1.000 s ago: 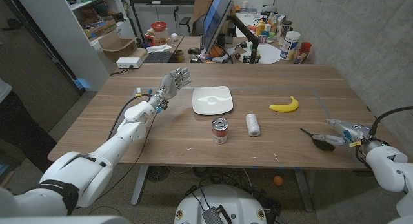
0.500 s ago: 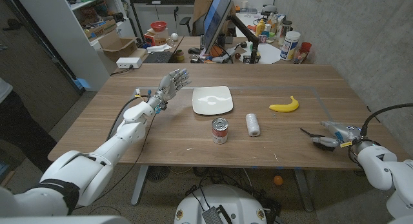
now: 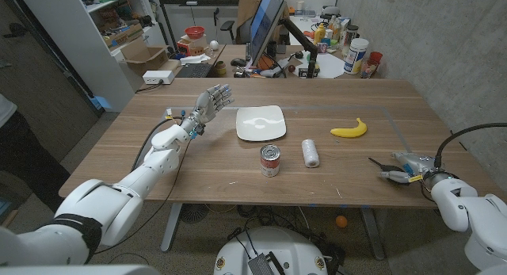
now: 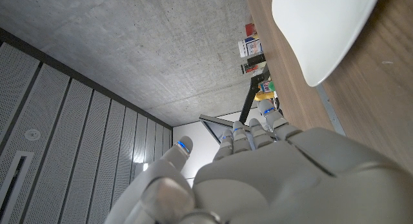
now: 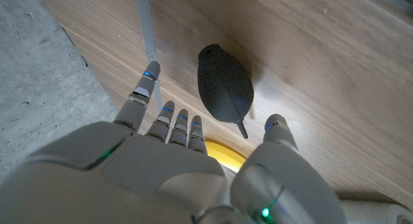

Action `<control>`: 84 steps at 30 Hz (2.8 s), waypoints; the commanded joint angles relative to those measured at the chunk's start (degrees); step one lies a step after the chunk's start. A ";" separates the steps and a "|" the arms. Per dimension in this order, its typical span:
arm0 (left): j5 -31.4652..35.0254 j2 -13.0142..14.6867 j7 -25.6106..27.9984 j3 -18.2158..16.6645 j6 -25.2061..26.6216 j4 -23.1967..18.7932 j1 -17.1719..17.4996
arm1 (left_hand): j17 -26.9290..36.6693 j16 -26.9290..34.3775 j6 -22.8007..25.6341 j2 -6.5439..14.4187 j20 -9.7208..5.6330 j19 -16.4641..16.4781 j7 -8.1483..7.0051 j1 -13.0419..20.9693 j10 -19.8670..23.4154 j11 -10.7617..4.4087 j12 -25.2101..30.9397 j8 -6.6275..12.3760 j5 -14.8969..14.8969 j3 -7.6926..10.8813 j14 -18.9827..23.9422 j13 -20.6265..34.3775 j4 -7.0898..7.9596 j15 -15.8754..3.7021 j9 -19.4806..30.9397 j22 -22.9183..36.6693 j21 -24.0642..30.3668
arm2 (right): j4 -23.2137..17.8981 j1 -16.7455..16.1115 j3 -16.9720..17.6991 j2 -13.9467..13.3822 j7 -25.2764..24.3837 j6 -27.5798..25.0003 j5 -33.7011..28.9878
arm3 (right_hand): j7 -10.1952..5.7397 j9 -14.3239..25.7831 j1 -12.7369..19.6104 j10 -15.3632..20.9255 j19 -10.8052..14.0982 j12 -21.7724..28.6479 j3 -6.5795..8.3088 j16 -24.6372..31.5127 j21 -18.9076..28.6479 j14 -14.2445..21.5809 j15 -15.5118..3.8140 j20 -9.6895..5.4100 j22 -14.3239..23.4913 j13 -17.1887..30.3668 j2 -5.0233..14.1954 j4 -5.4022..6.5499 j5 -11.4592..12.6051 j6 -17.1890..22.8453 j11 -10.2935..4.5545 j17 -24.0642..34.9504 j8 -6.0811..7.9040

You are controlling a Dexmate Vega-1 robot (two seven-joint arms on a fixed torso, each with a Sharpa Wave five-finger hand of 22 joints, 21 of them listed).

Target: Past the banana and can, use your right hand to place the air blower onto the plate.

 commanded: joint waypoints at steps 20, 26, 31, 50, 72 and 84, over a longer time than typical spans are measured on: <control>0.73 -2.65 -2.74 -0.25 -2.01 7.44 -3.78 | 0.32 0.16 0.18 5.61 0.18 0.33 0.03 -0.35 0.40 0.10 -0.03 0.11 0.34 -0.38 0.39 0.11 0.10 0.11 0.11 0.30 -0.25 | -0.63 -1.66 -0.68 -6.59 -5.61 -7.94 12.31 | 0.52 0.29 13.17 2.78 20.86 0.58 3.80 2.21 3.78 12.03 -3.32 -7.79 0.15 0.19 6.00 -2.50 1.68 -0.68 0.03 0.06 -0.04; 0.88 -2.72 -2.68 -0.31 -2.11 7.78 -4.02 | 0.32 0.17 0.23 5.64 0.17 0.33 0.02 -0.37 0.38 0.09 -0.03 0.13 0.36 -0.40 0.42 0.11 0.12 0.16 0.11 0.31 -0.27 | 0.36 -2.50 3.42 -3.66 -7.70 -2.70 19.86 | 1.69 0.22 22.62 1.89 23.87 0.31 6.03 1.47 2.87 12.49 -4.59 -12.40 -0.26 0.20 7.13 -3.26 0.94 -3.18 -0.16 0.02 -0.15; 0.92 -3.00 -3.06 -0.35 -2.29 8.85 -4.47 | 0.32 0.16 0.22 5.65 0.19 0.34 0.02 -0.38 0.42 0.12 -0.02 0.12 0.36 -0.43 0.40 0.11 0.13 0.18 0.11 0.31 -0.29 | 0.54 -2.47 2.81 -3.76 -10.68 -2.49 20.01 | 2.49 0.27 32.69 12.24 31.31 4.45 5.84 7.34 2.67 27.79 -11.58 -18.41 0.05 0.90 10.11 -1.88 -2.00 2.93 0.78 2.19 2.05; 1.47 -4.69 -4.53 -0.91 -3.79 15.76 -7.65 | 0.33 0.15 0.15 5.65 0.16 0.40 -0.05 -0.39 0.37 -0.04 -0.04 0.10 0.38 -0.54 0.36 0.11 0.13 0.15 0.11 0.32 -0.36 | 1.30 -2.20 -2.41 -4.90 -24.49 -2.98 12.32 | -0.34 9.72 30.67 45.21 43.89 29.96 -0.70 20.24 12.61 62.84 -12.44 -19.86 5.06 15.72 15.23 7.13 1.68 41.88 -0.74 20.80 19.65; 2.52 -5.82 -4.20 -2.04 -2.57 20.06 -9.90 | 0.32 0.15 0.17 5.64 0.13 0.48 -0.05 -0.41 0.42 0.03 -0.03 0.11 0.42 -0.70 0.38 0.11 0.13 0.11 0.11 0.33 -0.45 | -0.59 1.60 -3.45 -10.41 -19.91 -5.69 10.87 | -0.73 11.21 34.27 42.14 42.65 31.58 -0.15 19.33 13.76 61.71 -12.39 -20.74 5.35 19.56 13.55 4.86 2.19 39.94 -1.17 24.64 20.18; 2.74 -5.68 -4.54 -2.76 -3.09 19.77 -9.39 | 0.33 0.16 0.19 5.61 0.12 0.48 -0.07 -0.44 0.42 0.08 -0.04 0.12 0.43 -0.79 0.39 0.11 0.15 0.14 0.12 0.34 -0.51 | -1.10 4.02 -4.99 -14.45 -18.66 -4.77 6.92 | -1.81 10.80 35.80 38.98 40.33 30.74 -0.13 15.81 13.58 57.33 -12.53 -21.33 4.51 20.07 13.25 4.06 2.60 37.58 -2.13 25.52 19.15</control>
